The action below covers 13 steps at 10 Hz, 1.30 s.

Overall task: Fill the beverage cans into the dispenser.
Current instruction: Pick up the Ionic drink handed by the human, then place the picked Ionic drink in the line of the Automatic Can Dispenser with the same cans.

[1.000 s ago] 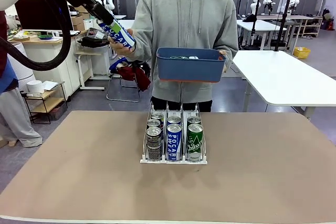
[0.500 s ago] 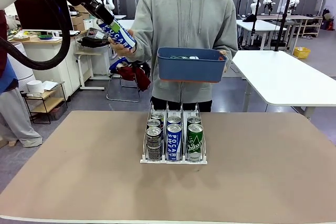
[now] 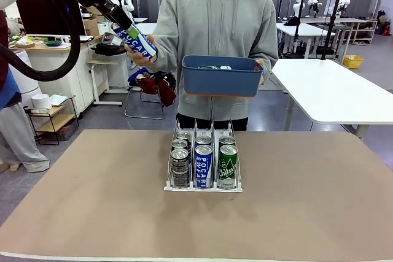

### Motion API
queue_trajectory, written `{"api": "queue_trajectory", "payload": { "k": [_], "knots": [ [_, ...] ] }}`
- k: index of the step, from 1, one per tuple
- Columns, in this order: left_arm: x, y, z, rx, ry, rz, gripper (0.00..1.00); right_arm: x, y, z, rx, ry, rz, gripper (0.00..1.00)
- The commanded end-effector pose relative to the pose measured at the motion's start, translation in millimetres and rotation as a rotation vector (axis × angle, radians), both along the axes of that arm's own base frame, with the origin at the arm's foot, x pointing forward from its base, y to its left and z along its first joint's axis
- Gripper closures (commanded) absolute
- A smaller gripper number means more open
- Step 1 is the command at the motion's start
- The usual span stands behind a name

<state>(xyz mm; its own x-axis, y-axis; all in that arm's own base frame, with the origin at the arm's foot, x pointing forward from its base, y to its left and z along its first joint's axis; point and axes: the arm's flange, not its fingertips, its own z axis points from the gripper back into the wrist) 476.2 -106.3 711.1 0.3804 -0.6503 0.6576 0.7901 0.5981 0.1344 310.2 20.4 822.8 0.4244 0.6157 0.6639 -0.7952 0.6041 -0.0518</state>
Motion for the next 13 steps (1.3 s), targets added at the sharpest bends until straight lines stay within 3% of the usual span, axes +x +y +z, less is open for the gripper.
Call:
{"api": "queue_trajectory", "payload": {
  "k": [1, 13],
  "knots": [
    [0.1, 0.6, 0.0, -0.003, 0.000, -0.005, 1.00, -2.0, 1.7, -4.2, 0.023, -0.005, 0.010, 0.00],
    [0.1, 0.6, 0.0, -0.003, 0.000, -0.005, 1.00, -2.0, 1.7, -4.2, 0.023, -0.005, 0.010, 0.00]
  ]
}}
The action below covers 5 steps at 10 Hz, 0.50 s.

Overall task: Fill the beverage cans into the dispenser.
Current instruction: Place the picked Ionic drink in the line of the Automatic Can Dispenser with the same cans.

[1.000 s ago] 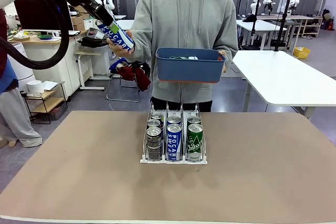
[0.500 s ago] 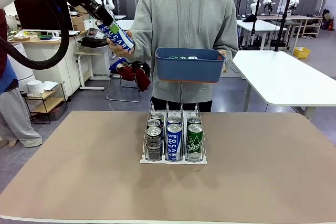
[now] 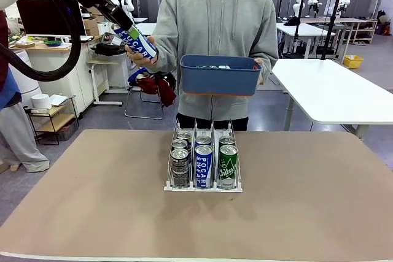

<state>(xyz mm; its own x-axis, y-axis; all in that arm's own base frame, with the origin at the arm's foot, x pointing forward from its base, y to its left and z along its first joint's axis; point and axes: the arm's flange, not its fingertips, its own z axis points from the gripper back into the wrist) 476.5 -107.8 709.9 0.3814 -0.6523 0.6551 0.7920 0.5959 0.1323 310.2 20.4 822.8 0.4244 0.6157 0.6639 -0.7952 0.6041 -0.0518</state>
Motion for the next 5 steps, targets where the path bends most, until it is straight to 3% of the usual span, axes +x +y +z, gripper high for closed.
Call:
{"api": "queue_trajectory", "payload": {
  "k": [1, 5],
  "knots": [
    [-0.2, 2.1, 1.2, -0.005, -0.004, -0.002, 1.00, -2.0, 1.7, -4.2, 0.023, -0.005, 0.010, 0.00],
    [-0.2, 2.1, 1.2, -0.005, -0.004, -0.002, 1.00, -2.0, 1.7, -4.2, 0.023, -0.005, 0.010, 0.00]
  ]
}}
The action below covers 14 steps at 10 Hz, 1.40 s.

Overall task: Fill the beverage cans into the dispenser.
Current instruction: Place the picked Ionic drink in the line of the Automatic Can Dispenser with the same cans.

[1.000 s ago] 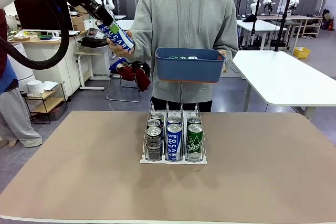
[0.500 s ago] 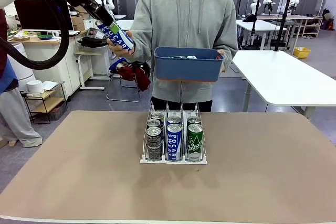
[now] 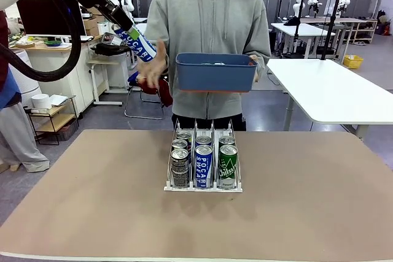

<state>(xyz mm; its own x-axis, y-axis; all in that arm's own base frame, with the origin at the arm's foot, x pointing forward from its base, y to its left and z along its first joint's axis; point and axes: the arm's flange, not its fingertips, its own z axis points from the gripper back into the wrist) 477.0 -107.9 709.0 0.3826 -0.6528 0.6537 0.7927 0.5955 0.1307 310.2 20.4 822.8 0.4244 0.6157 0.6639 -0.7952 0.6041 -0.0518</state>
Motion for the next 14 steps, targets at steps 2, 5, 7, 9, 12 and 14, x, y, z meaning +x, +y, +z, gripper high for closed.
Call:
{"api": "queue_trajectory", "payload": {
  "k": [2, 5, 7, 9, 12, 14],
  "knots": [
    [-0.7, 2.3, 2.1, -0.005, -0.006, -0.002, 1.00, -2.0, 1.7, -4.2, 0.023, -0.005, 0.010, 0.00],
    [-0.7, 2.3, 2.1, -0.005, -0.006, -0.002, 1.00, -2.0, 1.7, -4.2, 0.023, -0.005, 0.010, 0.00],
    [-0.7, 2.3, 2.1, -0.005, -0.006, -0.002, 1.00, -2.0, 1.7, -4.2, 0.023, -0.005, 0.010, 0.00],
    [-0.7, 2.3, 2.1, -0.005, -0.006, -0.002, 1.00, -2.0, 1.7, -4.2, 0.023, -0.005, 0.010, 0.00],
    [-0.7, 2.3, 2.1, -0.005, -0.006, -0.002, 1.00, -2.0, 1.7, -4.2, 0.023, -0.005, 0.010, 0.00],
    [0.3, -0.1, -0.4, 0.000, 0.001, 0.000, 0.43, -2.0, 1.7, -4.2, 0.023, -0.005, 0.010, 0.00]
  ]
}}
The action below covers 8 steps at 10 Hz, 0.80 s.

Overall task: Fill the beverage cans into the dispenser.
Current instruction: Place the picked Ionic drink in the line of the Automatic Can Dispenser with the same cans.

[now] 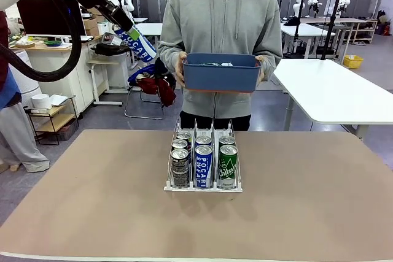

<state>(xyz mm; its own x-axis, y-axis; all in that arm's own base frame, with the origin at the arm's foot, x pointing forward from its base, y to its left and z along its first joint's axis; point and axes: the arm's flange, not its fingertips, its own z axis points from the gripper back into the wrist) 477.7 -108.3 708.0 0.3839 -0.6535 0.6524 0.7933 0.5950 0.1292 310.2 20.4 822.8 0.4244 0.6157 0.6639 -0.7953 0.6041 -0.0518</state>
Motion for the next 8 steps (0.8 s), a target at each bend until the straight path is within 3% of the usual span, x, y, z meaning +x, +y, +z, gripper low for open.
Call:
{"api": "queue_trajectory", "payload": {
  "k": [1, 4, 6, 8],
  "knots": [
    [-7.1, -5.4, 1.9, -0.021, -0.022, 0.049, 0.43, -2.0, 1.7, -4.2, 0.023, -0.005, 0.010, 0.00],
    [-43.6, -40.9, 1.0, 0.064, -0.006, 0.166, 0.43, -2.0, 1.7, -4.2, 0.023, -0.005, 0.010, 0.00],
    [-78.3, -71.6, -14.6, 0.144, 0.013, 0.083, 0.43, -2.0, 1.7, -4.2, 0.023, -0.005, 0.010, 0.00],
    [-92.2, -89.8, -27.5, 0.162, 0.040, 0.002, 0.43, -2.0, 1.7, -4.2, 0.023, -0.005, 0.010, 0.00]
  ]
}}
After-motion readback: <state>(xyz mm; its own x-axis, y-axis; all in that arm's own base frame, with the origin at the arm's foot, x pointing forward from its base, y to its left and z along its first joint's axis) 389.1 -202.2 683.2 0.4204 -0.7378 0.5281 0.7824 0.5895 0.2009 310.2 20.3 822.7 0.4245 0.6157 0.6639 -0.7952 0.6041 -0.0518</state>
